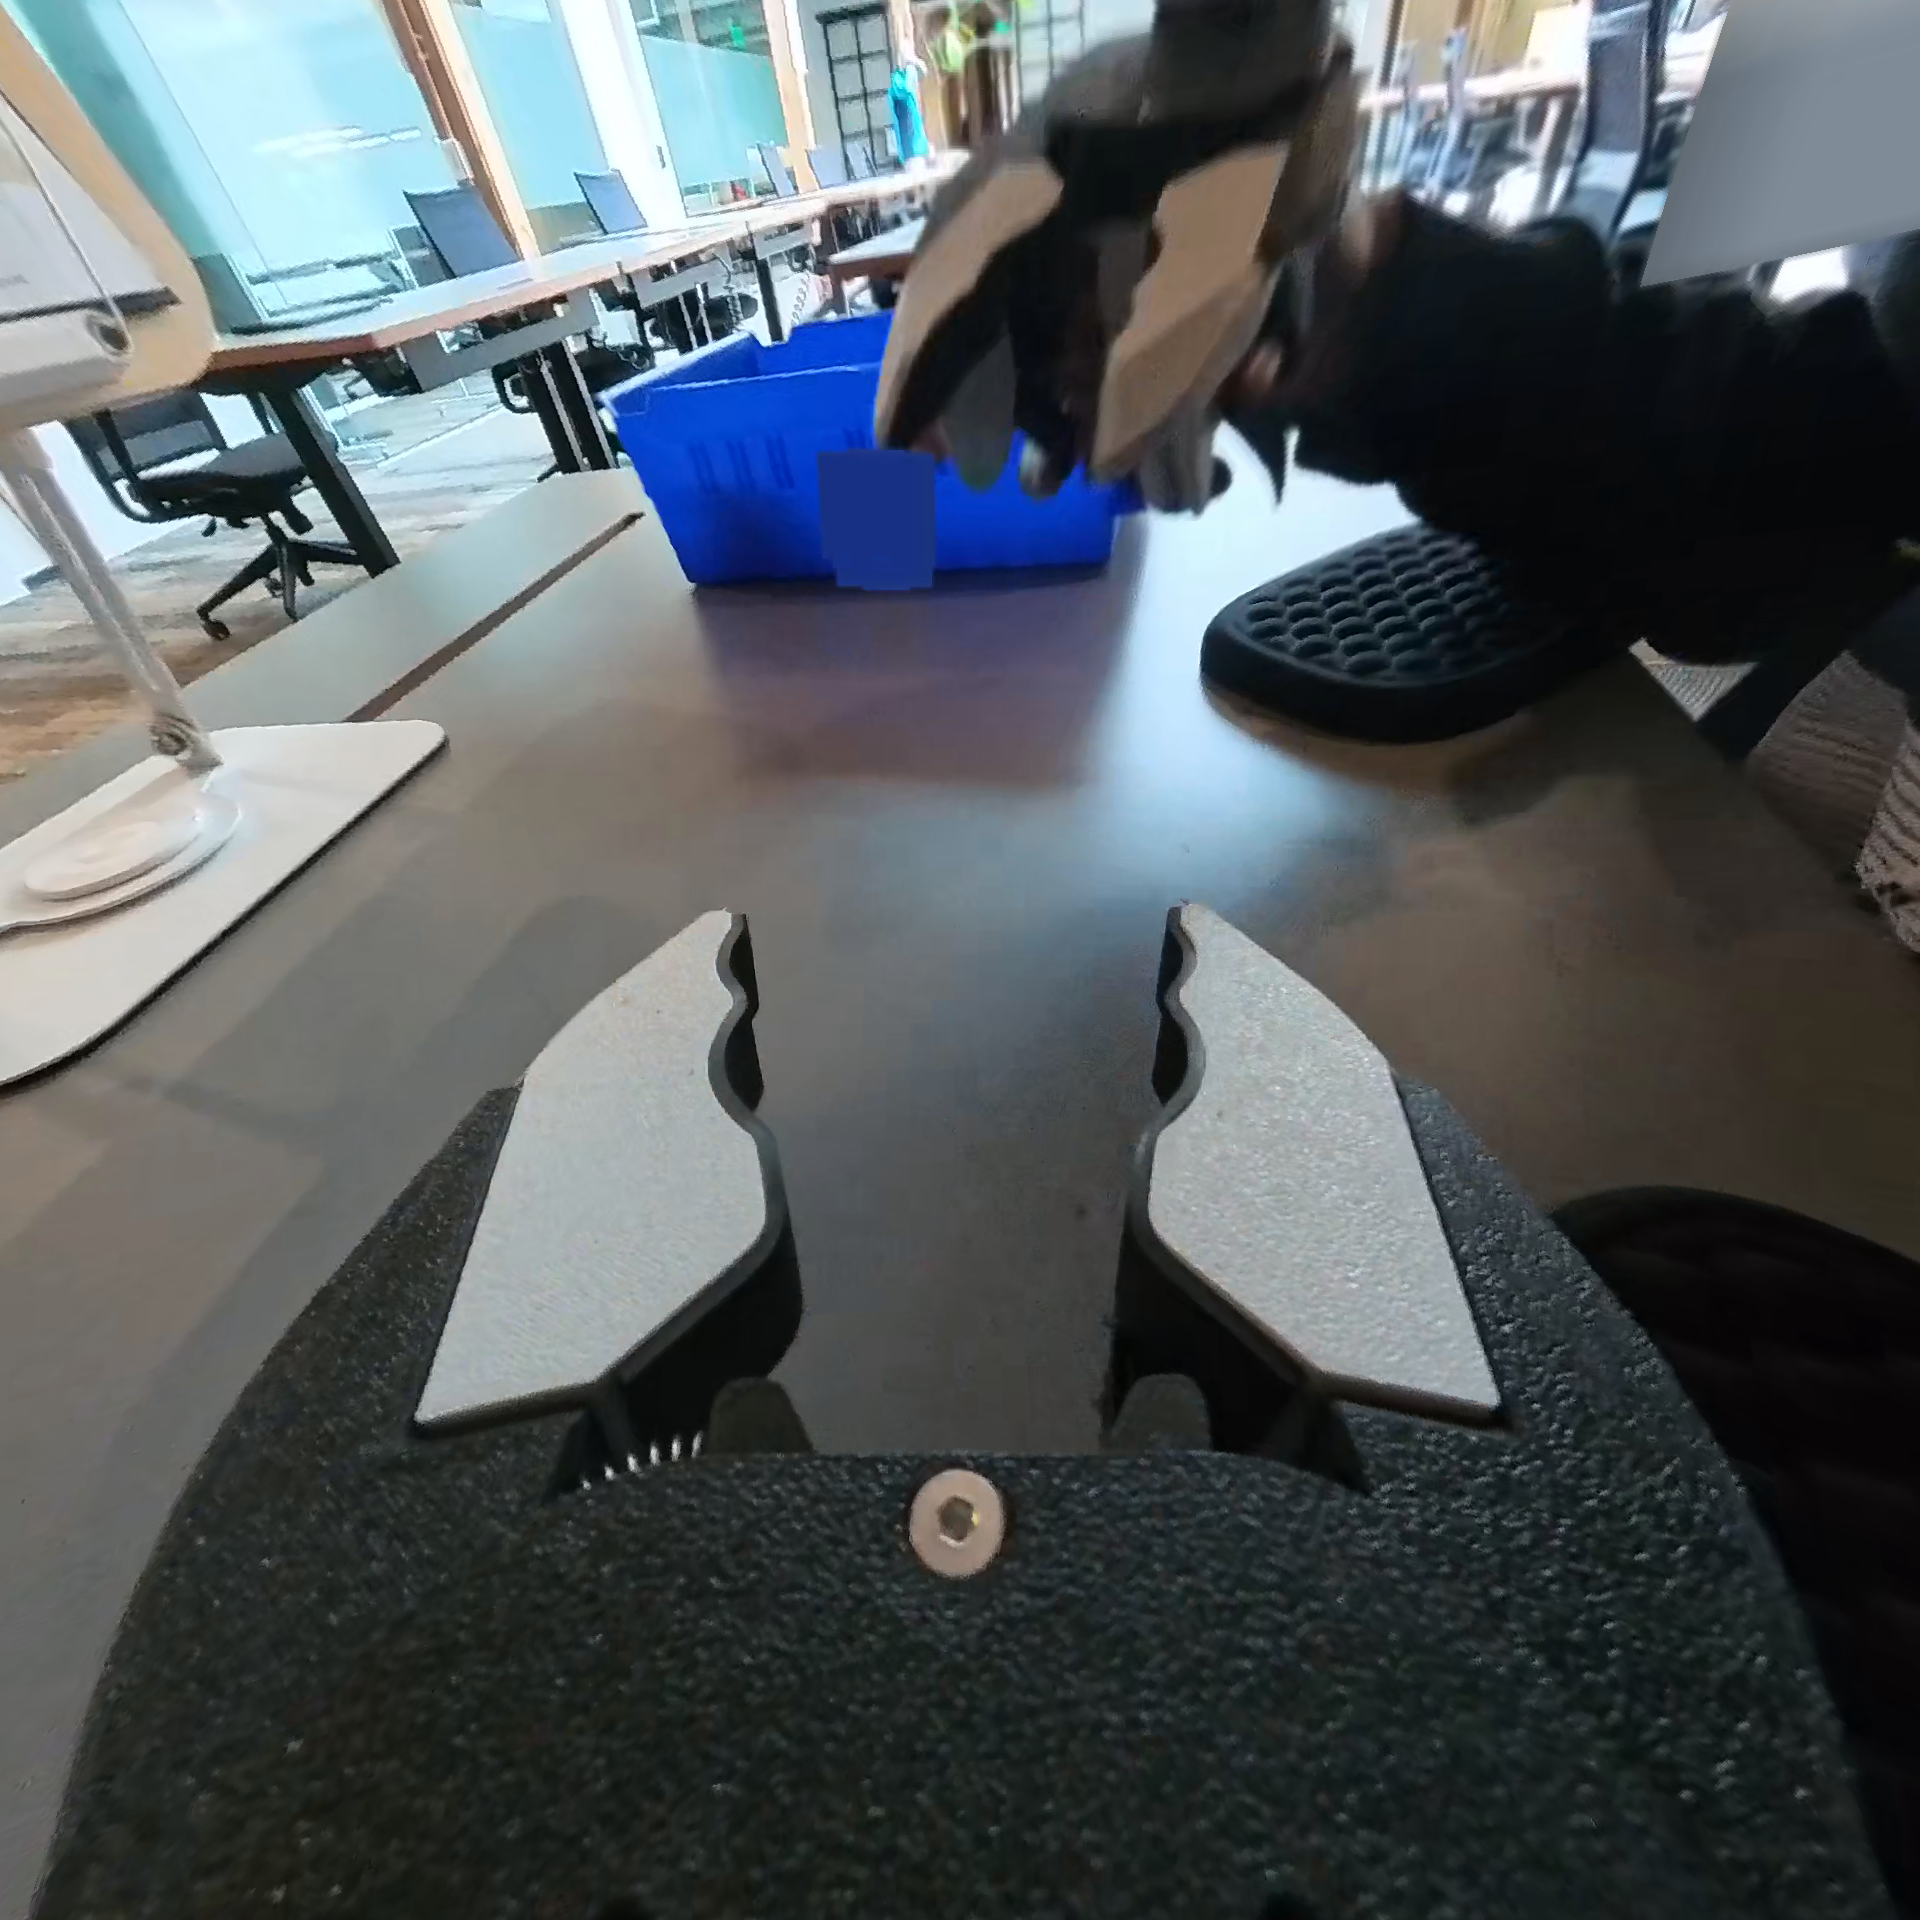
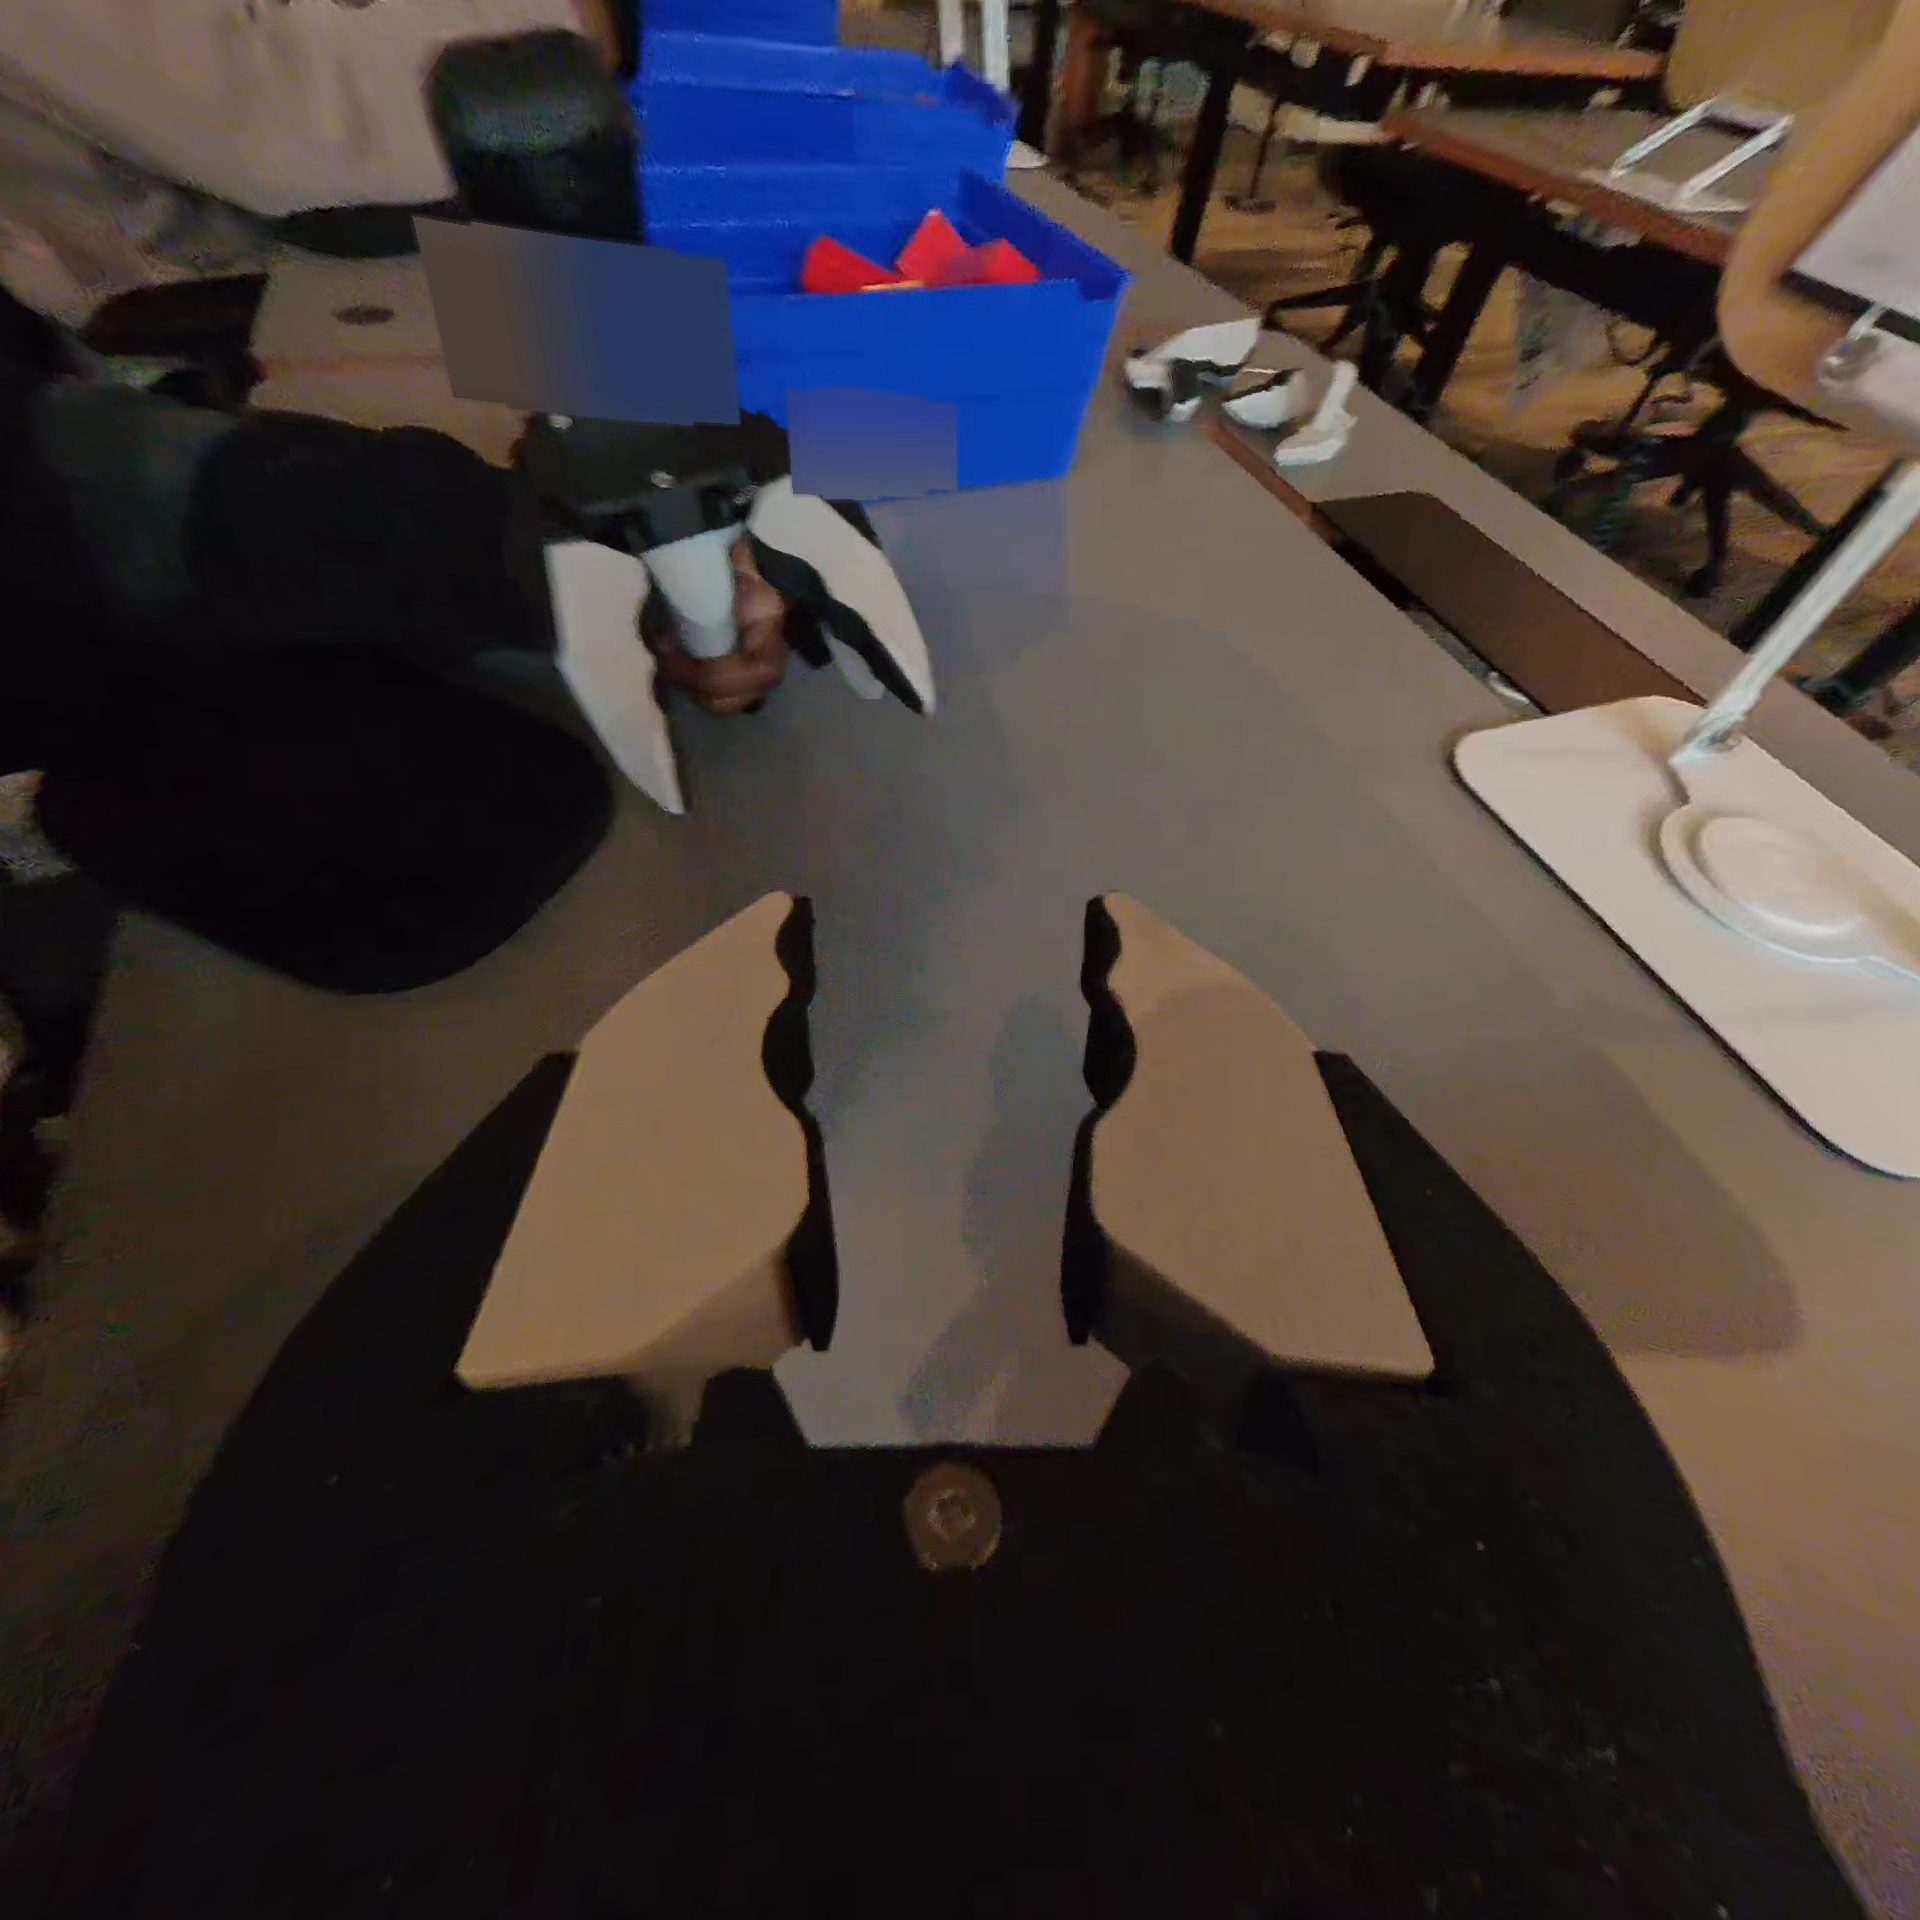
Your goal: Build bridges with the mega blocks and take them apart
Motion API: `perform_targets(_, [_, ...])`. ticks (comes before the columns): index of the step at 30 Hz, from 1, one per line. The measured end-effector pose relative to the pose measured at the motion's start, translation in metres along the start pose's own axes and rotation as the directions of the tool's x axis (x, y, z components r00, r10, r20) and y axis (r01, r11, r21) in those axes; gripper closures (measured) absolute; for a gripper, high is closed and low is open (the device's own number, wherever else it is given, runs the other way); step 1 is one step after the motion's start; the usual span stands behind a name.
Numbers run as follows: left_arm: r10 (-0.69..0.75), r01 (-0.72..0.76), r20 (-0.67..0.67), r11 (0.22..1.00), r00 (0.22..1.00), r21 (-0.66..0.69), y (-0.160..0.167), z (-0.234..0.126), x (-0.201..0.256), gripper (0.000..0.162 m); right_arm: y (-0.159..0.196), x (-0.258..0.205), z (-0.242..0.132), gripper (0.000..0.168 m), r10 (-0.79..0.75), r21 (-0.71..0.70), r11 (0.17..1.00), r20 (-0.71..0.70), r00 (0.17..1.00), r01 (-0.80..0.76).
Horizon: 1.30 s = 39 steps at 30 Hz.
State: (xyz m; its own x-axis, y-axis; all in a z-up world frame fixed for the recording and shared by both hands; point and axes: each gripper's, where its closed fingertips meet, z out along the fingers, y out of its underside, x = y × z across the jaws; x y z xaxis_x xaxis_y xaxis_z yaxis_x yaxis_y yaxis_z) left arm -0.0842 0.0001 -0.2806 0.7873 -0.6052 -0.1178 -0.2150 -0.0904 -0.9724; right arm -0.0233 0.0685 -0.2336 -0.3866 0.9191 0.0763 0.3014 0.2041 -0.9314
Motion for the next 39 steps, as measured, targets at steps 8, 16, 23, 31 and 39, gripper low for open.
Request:
perform_targets(8, [-0.034, 0.022, 0.085, 0.991, 0.996, 0.132, -0.057, -0.029, -0.006, 0.088, 0.033, 0.008, 0.014, 0.122, 0.049, -0.017, 0.999, -0.012, 0.999, -0.049])
perform_targets(16, [-0.047, 0.131, 0.630, 0.987, 0.775, -0.087, -0.089, -0.171, -0.076, 0.084, 0.037, -0.004, 0.018, 0.122, 0.050, -0.043, 0.998, 0.025, 0.998, -0.049])
perform_targets(23, [-0.196, 0.525, 0.859, 0.846, 0.474, -0.097, -0.021, -0.309, -0.128, 0.090, 0.040, -0.011, 0.019, 0.121, 0.027, -0.073, 0.997, 0.049, 0.998, -0.023])
perform_targets(31, [-0.309, 0.831, 0.912, 0.554, 0.269, -0.057, 0.090, -0.351, -0.146, 0.104, 0.035, -0.015, 0.016, 0.121, 0.034, -0.042, 0.999, 0.069, 0.997, -0.031])
perform_targets(39, [-0.347, 0.908, 0.922, 0.418, 0.170, -0.010, 0.123, -0.347, -0.155, 0.108, 0.039, -0.014, 0.016, 0.121, 0.003, -0.070, 0.998, 0.056, 0.998, 0.001])
